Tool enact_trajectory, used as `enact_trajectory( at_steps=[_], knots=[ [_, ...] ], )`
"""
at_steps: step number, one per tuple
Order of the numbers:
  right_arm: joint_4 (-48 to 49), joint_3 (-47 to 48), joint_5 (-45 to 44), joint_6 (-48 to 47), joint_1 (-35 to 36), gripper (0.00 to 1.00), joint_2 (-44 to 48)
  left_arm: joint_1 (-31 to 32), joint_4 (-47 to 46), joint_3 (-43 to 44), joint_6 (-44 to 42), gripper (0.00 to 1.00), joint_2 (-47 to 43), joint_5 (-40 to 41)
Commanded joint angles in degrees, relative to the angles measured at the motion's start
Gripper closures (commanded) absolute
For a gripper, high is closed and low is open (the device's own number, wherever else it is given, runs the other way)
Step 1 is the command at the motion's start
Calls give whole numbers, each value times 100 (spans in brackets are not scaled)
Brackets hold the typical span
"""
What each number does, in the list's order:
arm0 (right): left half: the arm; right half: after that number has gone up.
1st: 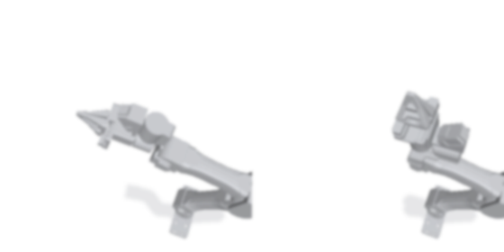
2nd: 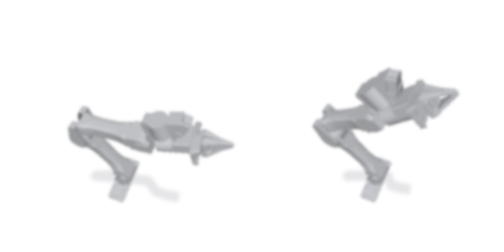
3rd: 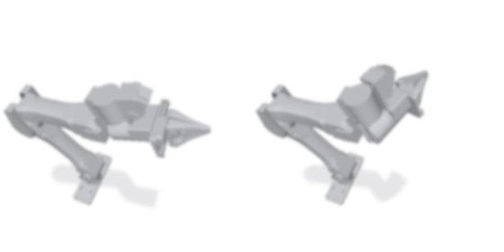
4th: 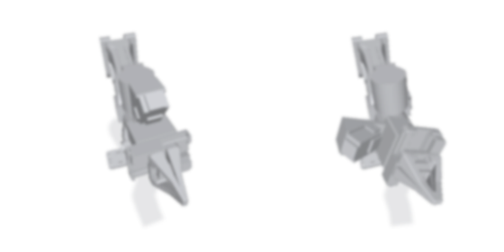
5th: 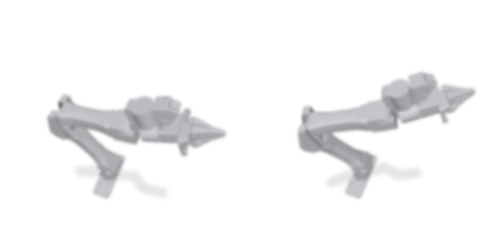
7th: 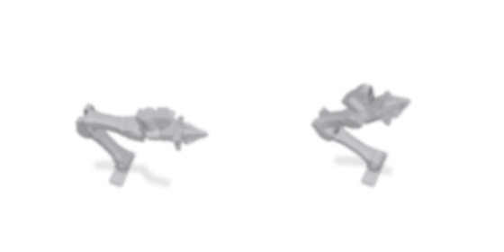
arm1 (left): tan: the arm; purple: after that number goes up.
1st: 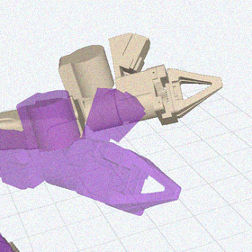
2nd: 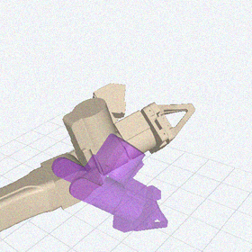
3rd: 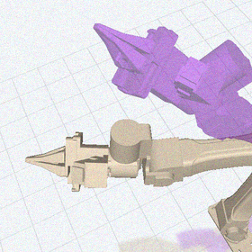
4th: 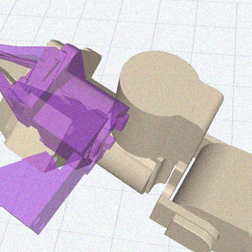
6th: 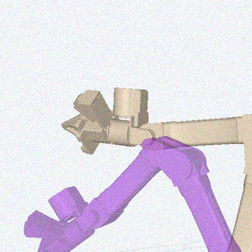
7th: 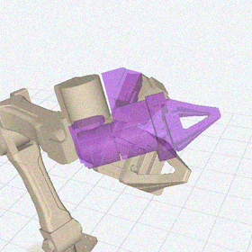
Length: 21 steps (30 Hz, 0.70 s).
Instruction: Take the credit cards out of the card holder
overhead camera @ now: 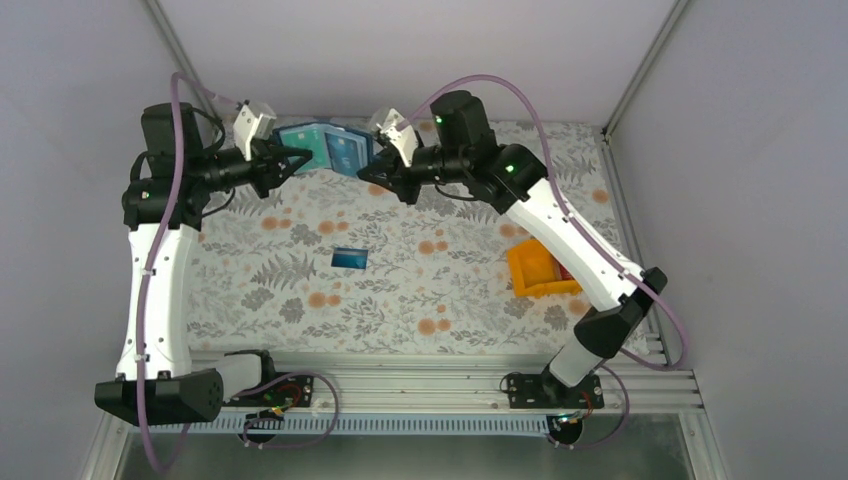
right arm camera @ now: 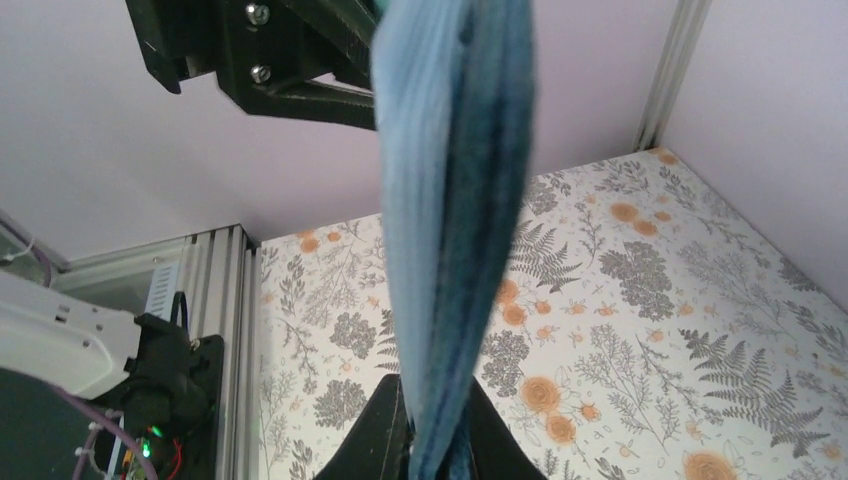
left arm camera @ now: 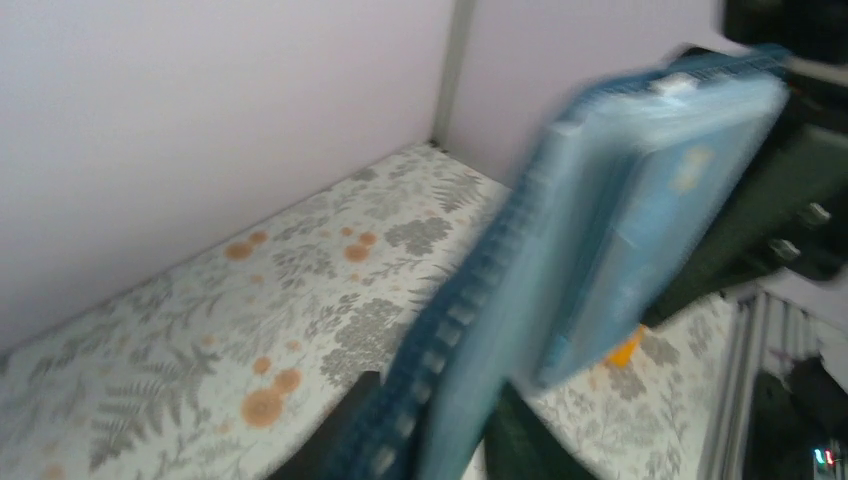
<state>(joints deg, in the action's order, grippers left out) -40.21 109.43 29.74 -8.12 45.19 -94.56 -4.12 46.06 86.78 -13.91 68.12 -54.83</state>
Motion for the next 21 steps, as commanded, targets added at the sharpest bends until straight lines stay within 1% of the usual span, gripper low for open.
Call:
enact_trajectory(
  at_steps=[1,2,4,5,6,7,8,9,12,16,18,20,21],
  knots=[
    [-55,-144,847,-585,-238,96,427,-36,291,94,-338,91,-80,-884],
    [-64,-182,957,-632,-302,96,479,-32,356,100,-398,97,-87,-959],
    [19,-312,1101,-644,-439,96,571,-36,480,87,-549,98,-90,-1174],
    [86,-390,1130,-614,-505,94,600,-36,508,54,-596,98,-96,-1291],
    [144,-441,1143,-552,-564,89,613,-36,481,3,-560,98,-95,-1379],
    [172,-475,1132,-491,-608,83,608,-36,409,-54,-460,98,-98,-1442],
    [210,-480,1048,-375,-678,72,598,-35,329,-127,-368,98,-101,-1480],
    [222,-478,945,-313,-725,68,602,-40,250,-180,-266,98,-112,-1466],
    [410,-509,636,33,-982,62,750,-53,103,-236,-9,98,-136,-1080],
    [925,-661,773,333,-1192,58,1204,-78,-141,-399,317,98,-199,-346],
    [1274,-808,1426,494,-1190,58,1373,-93,-216,-489,412,98,-219,-11],
    [1657,-973,2484,682,-1103,59,1376,-114,-246,-557,467,98,-224,273],
    [1761,-983,2893,690,-943,61,1315,-123,-250,-579,480,98,-227,381]
  ],
)
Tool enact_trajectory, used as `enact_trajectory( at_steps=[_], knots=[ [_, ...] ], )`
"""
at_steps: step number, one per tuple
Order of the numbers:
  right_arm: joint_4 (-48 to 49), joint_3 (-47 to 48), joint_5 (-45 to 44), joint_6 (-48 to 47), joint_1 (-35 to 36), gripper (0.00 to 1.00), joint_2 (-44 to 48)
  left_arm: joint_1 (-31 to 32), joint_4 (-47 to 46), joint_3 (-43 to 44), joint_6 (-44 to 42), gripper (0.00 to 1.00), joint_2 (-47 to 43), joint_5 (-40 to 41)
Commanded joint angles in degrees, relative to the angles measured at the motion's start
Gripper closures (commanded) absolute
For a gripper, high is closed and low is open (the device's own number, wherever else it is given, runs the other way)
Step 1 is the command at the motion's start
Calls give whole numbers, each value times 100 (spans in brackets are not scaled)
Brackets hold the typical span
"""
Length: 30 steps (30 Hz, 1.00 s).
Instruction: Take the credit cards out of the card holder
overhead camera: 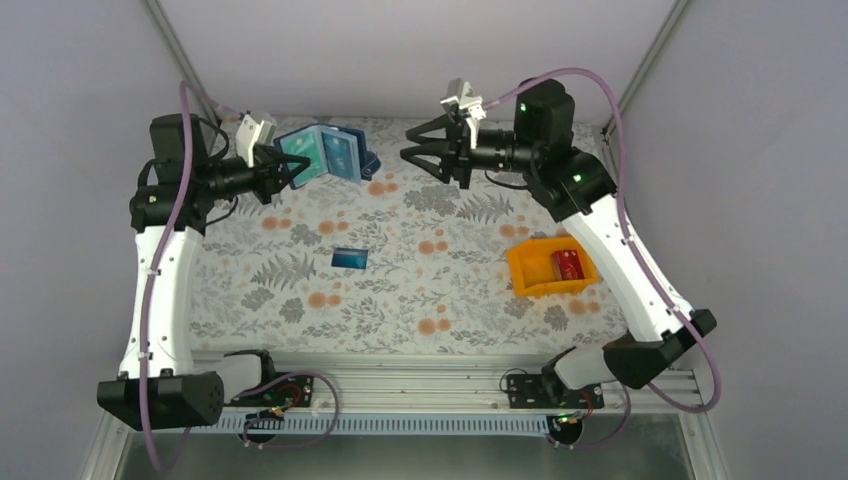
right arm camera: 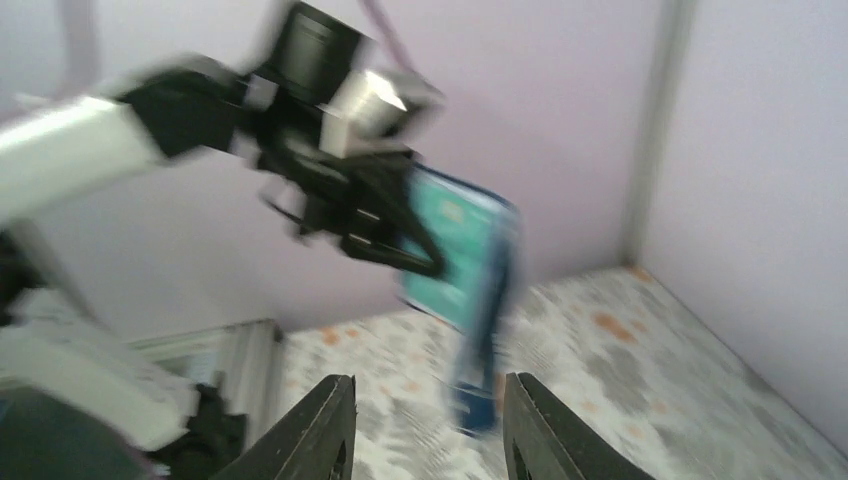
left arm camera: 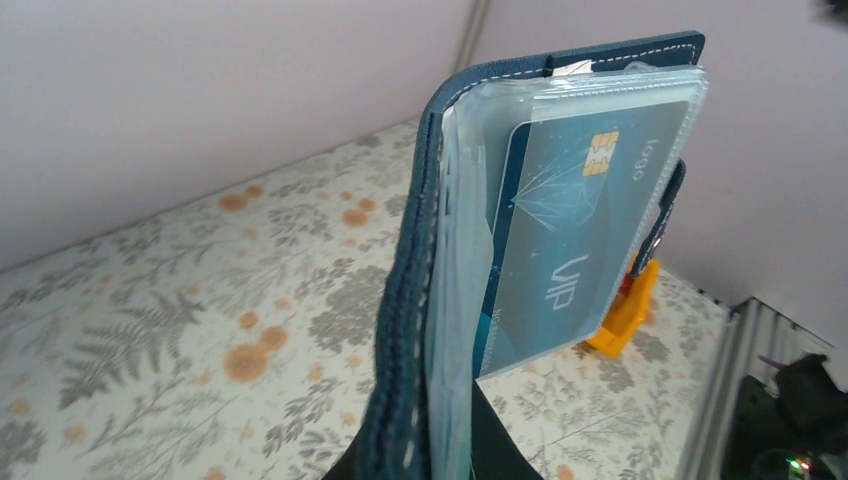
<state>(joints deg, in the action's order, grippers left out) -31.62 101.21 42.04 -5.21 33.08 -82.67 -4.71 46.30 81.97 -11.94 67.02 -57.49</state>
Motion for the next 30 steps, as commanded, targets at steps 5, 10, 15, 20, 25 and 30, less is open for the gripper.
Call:
enact_trajectory(
  at_steps=[5,10,15,20,25,30],
  knots=[
    [926,194,2017,-76,1478,61,-424,-74,-293,-128,300,98,-102,803],
    [1316,410,683,579,1581,70,-1002,-82,-282,-160,233,98,-162,276],
    [1490,350,551,1274,1155,75,-1458,-78,-168,-186,9,98,-254,-805],
    [1474,357,543,1329,1026,77,-1593,-74,-9,-190,-272,98,-286,-1473],
    [1428,434,810,1258,973,79,-1698,-69,291,-124,-719,98,-293,-1896],
    [1230,802,1387,1131,1034,85,-1984,-61,293,-79,-748,98,-229,-1972]
  ],
)
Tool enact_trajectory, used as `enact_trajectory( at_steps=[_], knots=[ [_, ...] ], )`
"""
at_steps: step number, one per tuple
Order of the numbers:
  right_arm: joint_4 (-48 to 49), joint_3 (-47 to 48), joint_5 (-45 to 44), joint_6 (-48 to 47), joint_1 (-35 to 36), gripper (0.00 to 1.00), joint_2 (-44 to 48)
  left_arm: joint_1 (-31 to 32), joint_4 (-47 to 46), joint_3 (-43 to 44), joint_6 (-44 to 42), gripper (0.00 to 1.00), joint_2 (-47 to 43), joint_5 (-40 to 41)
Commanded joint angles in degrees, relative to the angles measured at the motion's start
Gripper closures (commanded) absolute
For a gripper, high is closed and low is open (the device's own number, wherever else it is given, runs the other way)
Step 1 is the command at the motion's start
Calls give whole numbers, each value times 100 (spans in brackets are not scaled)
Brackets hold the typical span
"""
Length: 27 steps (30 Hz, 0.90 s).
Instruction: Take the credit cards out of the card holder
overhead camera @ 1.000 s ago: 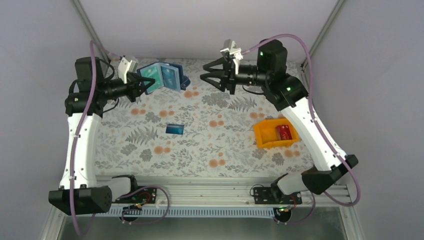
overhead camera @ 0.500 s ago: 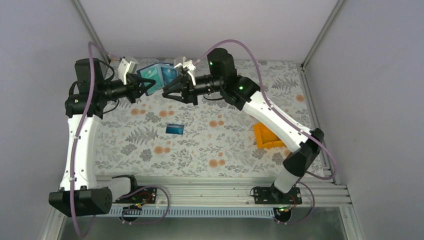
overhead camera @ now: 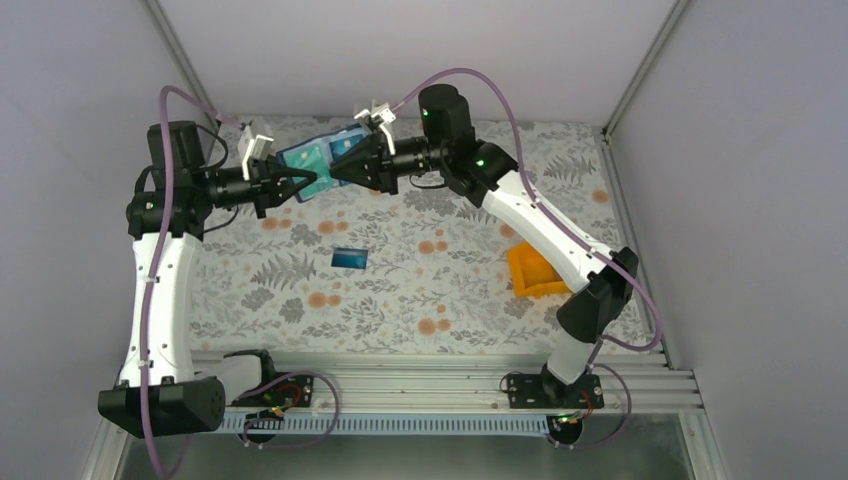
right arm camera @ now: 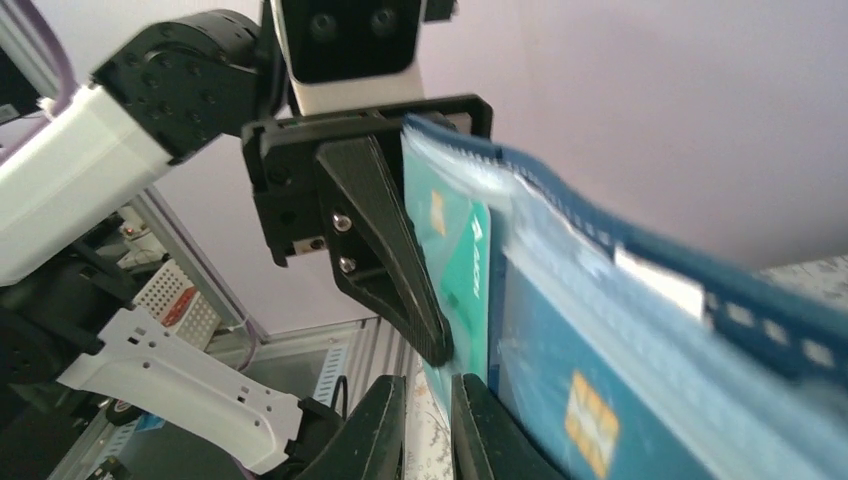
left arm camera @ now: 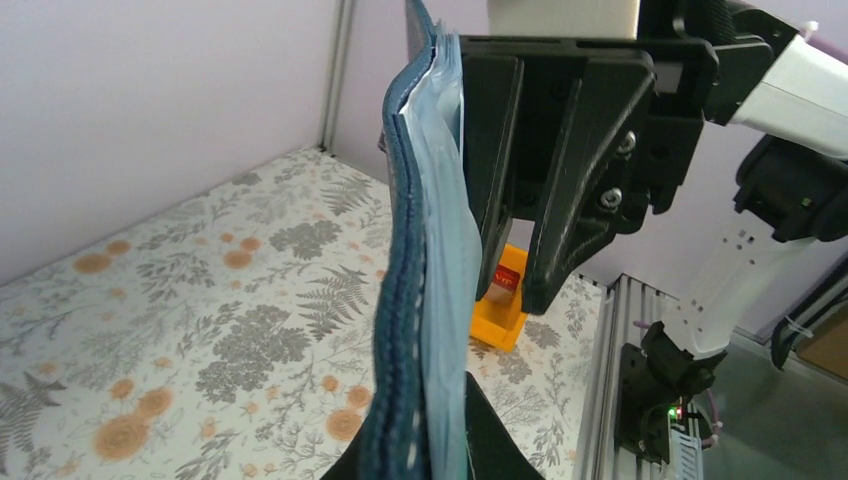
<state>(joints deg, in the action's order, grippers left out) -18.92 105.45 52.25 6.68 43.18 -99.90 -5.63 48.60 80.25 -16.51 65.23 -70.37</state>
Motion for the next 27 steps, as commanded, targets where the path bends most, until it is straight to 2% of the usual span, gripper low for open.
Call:
enact_trajectory(
  at_steps=[1,11,15,21,27],
  knots=[
    [-102,452,345,-96,46,85,-297,35,67,96,-295,98,-35,-711],
    [-303,582,-71,-198,9,84,-325,79,692,266,-1148,98,-66,-1172],
    [-512,721,83,-335,109,81,-493,80,598,375,-1044,98,-13,-1128],
    [-716,873,554,-556,200,92,-568,79,632,544,-1037,98,63,-1235],
    [-713,885,593,-612,258,89,-578,80,511,489,-913,98,61,-1096]
  ],
)
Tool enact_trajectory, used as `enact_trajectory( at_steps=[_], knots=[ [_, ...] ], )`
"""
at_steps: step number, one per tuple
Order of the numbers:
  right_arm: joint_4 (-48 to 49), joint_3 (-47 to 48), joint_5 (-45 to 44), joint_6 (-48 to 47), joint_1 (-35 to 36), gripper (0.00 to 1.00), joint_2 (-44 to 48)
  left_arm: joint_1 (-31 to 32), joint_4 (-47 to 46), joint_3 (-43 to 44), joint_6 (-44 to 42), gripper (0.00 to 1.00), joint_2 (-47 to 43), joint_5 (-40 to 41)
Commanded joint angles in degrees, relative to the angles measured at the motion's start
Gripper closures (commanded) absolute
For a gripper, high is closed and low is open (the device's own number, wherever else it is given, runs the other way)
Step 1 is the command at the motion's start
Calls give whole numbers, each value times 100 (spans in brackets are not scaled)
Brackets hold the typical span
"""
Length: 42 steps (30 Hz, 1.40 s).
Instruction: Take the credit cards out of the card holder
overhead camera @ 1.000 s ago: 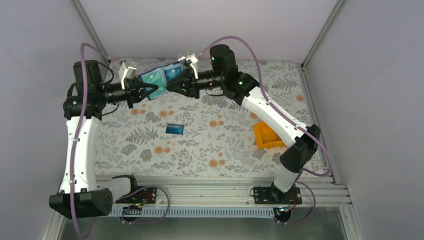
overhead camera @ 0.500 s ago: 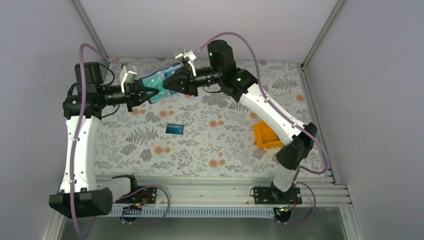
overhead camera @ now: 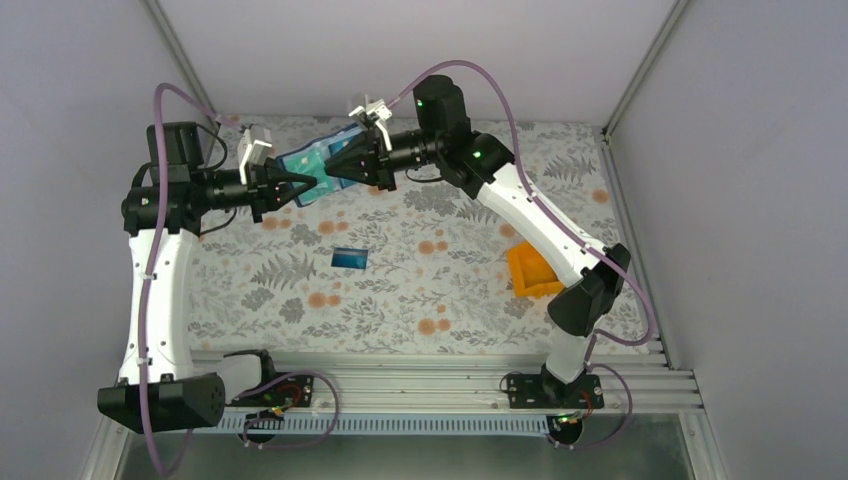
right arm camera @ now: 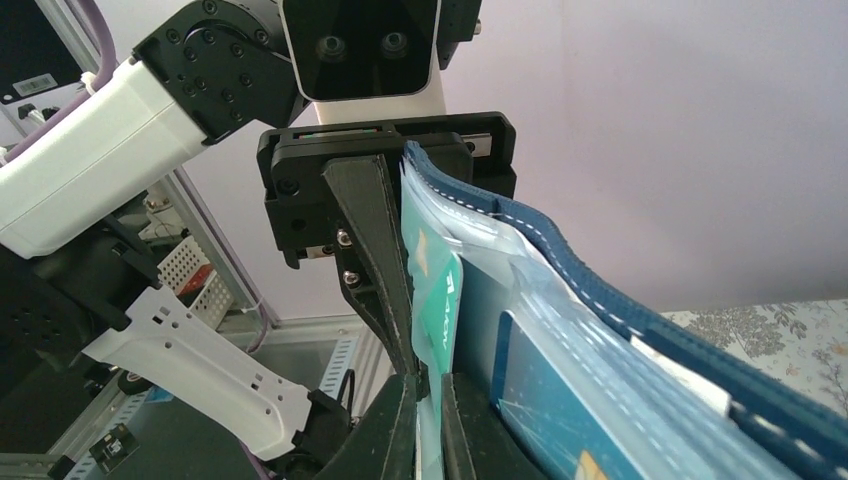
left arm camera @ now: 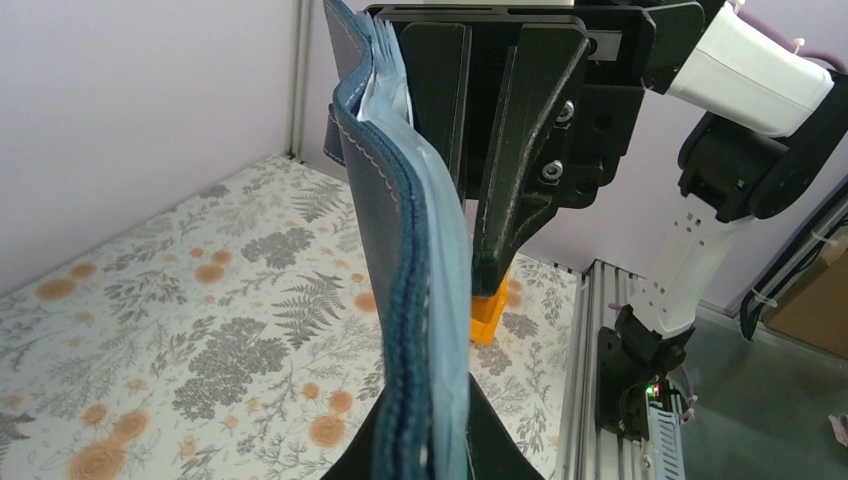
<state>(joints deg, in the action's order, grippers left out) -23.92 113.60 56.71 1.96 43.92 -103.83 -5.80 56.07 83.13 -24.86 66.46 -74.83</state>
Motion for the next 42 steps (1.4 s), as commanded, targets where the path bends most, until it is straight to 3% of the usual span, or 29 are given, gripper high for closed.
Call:
enact_trajectory(
  at_steps=[1,9,14,19,25,29,32,37,42],
  knots=[
    [-229,80,188,-172,219,89,-196,97,-312,199,19,98,-50,-590],
    [-312,62,125,-504,420,92,-117,100,-439,186,159,98,-29,-459],
    [-399,7,242,-800,544,82,-44,97,-468,201,192,98,-20,-390],
    [41,-411,312,-877,613,82,296,97,-528,128,228,98,-41,-262],
    [-253,-415,340,-1247,705,80,309,97,-554,174,263,98,-11,-241],
    [-242,-436,361,-1270,722,70,307,97,-554,152,246,98,-10,-260],
    [-65,-285,295,-930,716,60,202,97,-554,125,219,98,-36,-277],
    [86,445,24,304,710,65,-281,97,-571,156,203,98,-54,-271],
    [41,851,30,1664,662,63,-709,97,-605,186,192,98,-63,-124]
  ],
)
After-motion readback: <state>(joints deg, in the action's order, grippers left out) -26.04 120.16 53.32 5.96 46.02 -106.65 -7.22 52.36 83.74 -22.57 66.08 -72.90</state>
